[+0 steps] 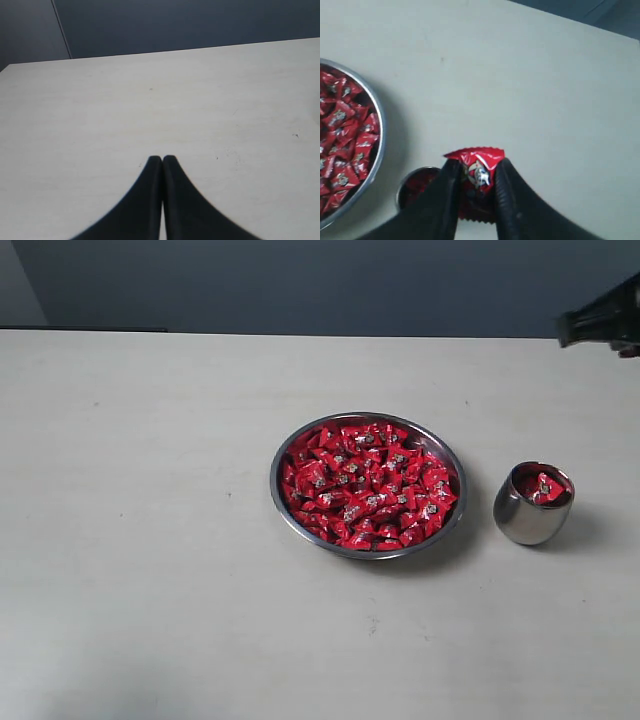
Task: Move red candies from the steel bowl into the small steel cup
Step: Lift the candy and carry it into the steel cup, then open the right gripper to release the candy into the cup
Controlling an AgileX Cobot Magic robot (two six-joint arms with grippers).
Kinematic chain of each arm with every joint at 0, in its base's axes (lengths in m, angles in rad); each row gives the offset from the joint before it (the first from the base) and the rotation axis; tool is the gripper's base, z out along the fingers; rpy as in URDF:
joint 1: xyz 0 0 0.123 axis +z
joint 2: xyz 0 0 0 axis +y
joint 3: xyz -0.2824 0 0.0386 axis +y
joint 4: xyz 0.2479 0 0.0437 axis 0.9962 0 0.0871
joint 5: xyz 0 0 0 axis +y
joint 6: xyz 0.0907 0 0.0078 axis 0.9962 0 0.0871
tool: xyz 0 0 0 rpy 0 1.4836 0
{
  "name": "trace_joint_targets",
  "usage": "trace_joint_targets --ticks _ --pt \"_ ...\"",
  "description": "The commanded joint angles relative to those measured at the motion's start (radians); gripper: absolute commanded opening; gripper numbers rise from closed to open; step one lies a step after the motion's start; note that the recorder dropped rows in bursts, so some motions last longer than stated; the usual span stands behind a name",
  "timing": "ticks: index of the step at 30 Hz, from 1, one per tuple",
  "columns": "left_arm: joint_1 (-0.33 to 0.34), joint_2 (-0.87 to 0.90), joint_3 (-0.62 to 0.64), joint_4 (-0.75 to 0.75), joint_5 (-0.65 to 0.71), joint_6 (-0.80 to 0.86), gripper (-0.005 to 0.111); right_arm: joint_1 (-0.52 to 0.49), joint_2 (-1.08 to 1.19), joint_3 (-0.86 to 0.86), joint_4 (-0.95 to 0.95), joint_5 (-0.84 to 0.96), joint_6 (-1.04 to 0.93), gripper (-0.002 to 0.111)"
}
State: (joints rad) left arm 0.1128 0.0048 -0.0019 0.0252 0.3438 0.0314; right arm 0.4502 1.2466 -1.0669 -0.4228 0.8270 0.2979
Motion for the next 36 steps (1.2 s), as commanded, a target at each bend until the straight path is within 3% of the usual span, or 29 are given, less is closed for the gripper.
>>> trace_joint_targets --ticks 1,8,15,25,36 --pt "-0.005 -0.005 0.002 0.002 -0.01 -0.002 0.0 -0.056 -0.067 0.008 -0.004 0.025 0.011 0.0" --pt "-0.005 -0.005 0.002 0.002 -0.01 -0.002 0.0 -0.061 -0.025 0.064 0.098 0.001 -0.023 0.0" --pt "-0.005 -0.005 0.002 0.002 -0.01 -0.002 0.0 -0.061 0.089 0.211 0.119 -0.175 -0.042 0.0" --pt "-0.005 -0.005 0.002 0.002 -0.01 -0.002 0.0 -0.061 0.273 0.212 0.118 -0.305 -0.042 0.0" --pt "-0.005 -0.005 0.002 0.002 -0.01 -0.002 0.0 -0.061 0.322 0.212 0.118 -0.305 -0.04 0.0"
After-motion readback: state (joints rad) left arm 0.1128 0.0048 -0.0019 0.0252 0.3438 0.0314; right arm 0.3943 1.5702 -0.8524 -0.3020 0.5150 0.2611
